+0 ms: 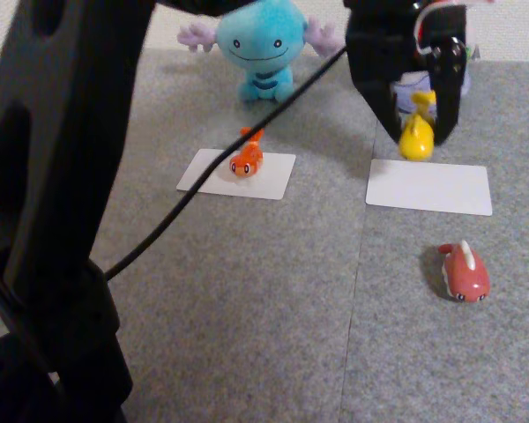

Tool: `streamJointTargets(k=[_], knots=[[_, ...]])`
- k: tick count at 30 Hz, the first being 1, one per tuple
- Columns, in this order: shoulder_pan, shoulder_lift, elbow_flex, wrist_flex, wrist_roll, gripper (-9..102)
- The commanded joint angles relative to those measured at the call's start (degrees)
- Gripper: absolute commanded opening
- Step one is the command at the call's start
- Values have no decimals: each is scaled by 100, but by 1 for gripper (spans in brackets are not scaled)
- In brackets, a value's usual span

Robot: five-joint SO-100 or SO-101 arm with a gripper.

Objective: Wooper wants to eat egg sudhi, and Goomy wants to eat shrimp sushi

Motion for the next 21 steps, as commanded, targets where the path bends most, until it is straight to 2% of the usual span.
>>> streamJointTargets(k=[1, 8, 17, 21], knots=[[114, -132, -536, -88, -79, 6], [123, -835, -589, -659, -79, 6], [44, -826, -624, -791, -70, 7], [53, -835, -624, -940, -70, 16]])
